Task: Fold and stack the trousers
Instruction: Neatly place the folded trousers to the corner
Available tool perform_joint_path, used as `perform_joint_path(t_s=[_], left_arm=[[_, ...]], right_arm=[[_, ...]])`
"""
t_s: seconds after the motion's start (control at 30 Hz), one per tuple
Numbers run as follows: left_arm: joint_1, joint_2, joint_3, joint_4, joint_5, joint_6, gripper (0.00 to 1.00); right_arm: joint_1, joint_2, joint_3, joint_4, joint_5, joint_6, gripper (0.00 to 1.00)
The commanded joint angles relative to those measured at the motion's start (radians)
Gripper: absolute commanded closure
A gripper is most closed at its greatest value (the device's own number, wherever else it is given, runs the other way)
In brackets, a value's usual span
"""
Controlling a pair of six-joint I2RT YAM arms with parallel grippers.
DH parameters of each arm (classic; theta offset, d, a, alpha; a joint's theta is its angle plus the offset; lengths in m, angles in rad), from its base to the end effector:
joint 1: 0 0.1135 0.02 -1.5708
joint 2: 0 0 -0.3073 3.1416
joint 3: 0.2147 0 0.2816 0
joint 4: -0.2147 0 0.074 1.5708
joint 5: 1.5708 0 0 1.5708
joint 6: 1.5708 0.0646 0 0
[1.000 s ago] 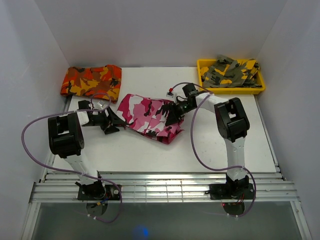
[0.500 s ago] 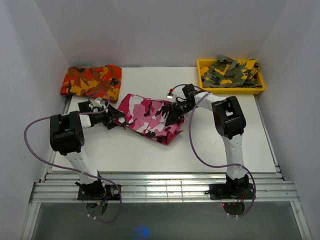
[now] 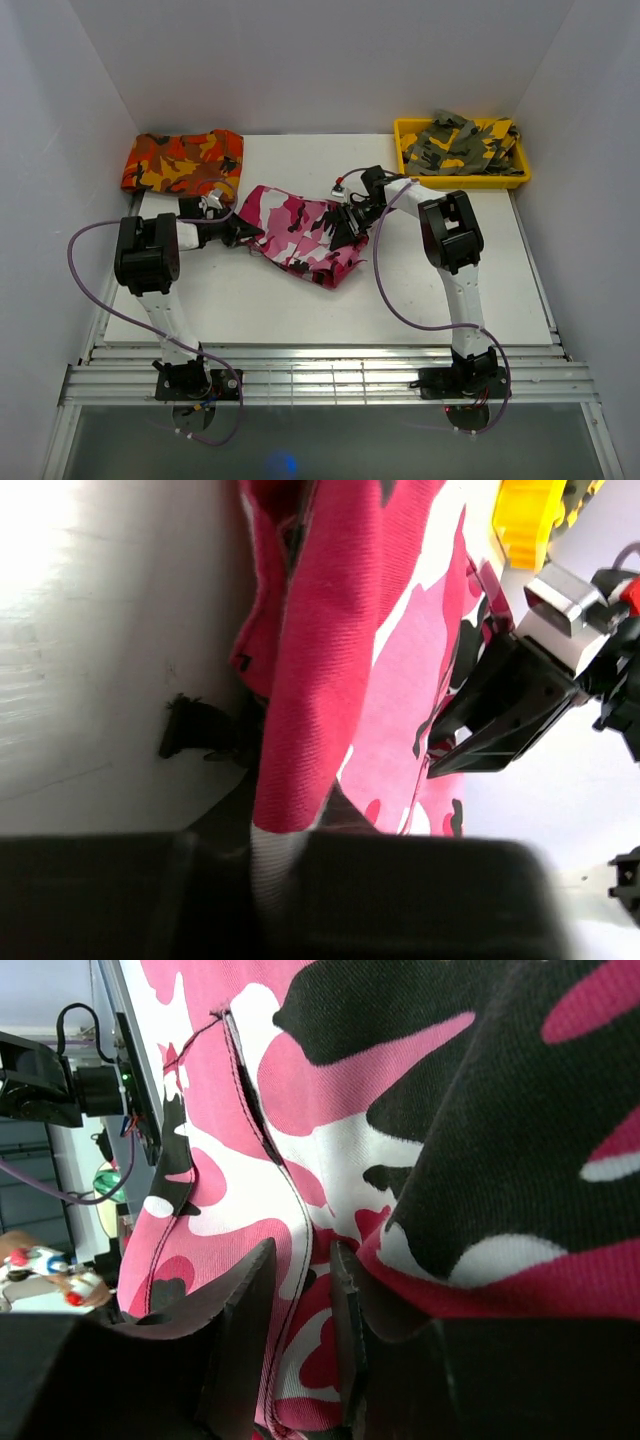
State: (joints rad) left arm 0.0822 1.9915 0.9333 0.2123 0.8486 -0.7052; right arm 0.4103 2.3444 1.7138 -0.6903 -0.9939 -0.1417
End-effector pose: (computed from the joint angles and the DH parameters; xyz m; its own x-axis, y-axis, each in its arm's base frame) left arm 0.4127 -0.0146 0.0963 -0.8543 -0.5003 -0.1408 -0.1473 0.4929 -0.8575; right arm 0.4546 0.2568 0.1137 -0.8220 -0.4416 -0.3595 -0.5290 0.3587 0.7691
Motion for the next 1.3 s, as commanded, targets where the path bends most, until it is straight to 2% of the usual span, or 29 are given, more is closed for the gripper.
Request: perform_joint_path(t_s=[0.0,0.1,0.17,0.2,0.23,0.33,0.37,0.4,0.57,0.8,0.93,1.03,1.13,1.27], left_arm=[[-0.019,0.006,0.016,-0.070,-0.131,0.065,1.00],[-0.021,-0.078,0.073,-0.041,-0.108,0.038,1.00],[-0.027,-0.126,0.123,-0.033,-0.112,0.007,1.00],[-0.044,-0.138,0.156,-0.033,-0.126,0.006,1.00],[-0.053,-0.149,0.217,-0.031,-0.161,0.016,1.00],[-0.099,-0.175,0.315,-0.016,-0.238,0.041,1.00],[-0.102,-0.175,0.335,-0.014,-0.256,0.050,1.00],[-0.104,-0.172,0.354,-0.010,-0.270,0.049,1.00],[-0.104,-0.132,0.518,0.013,-0.335,0.070,1.00],[-0.099,-0.023,0.772,0.015,-0.437,0.222,1.00],[-0.084,-0.016,0.805,0.056,-0.503,0.234,1.00],[-0.082,-0.029,0.822,0.059,-0.508,0.225,1.00],[-0.035,-0.037,0.849,0.059,-0.493,0.231,1.00],[0.023,-0.026,0.906,0.056,-0.408,0.213,1.00]], right_arm=[[0.004,0.079,-0.013,0.015,0.242,-0.107,0.64],[-0.022,0.046,-0.002,0.015,0.233,-0.114,0.62],[-0.039,0.011,0.004,0.018,0.225,-0.114,0.56],[-0.057,-0.002,0.009,0.020,0.227,-0.117,0.41],[-0.068,-0.017,0.010,0.021,0.239,-0.118,0.31],[-0.103,-0.072,0.015,0.021,0.259,-0.119,0.06],[-0.113,-0.095,0.015,0.023,0.259,-0.122,0.02],[-0.131,-0.106,0.012,0.021,0.258,-0.124,0.10],[-0.191,-0.151,0.017,0.011,0.238,-0.136,0.10],[-0.229,-0.171,-0.009,-0.017,0.230,-0.167,0.10],[-0.231,-0.178,-0.017,-0.018,0.239,-0.180,0.10],[-0.231,-0.180,-0.017,-0.031,0.244,-0.193,0.10],[-0.234,-0.183,-0.025,-0.037,0.241,-0.200,0.10],[-0.234,-0.188,-0.040,-0.038,0.242,-0.205,0.10]])
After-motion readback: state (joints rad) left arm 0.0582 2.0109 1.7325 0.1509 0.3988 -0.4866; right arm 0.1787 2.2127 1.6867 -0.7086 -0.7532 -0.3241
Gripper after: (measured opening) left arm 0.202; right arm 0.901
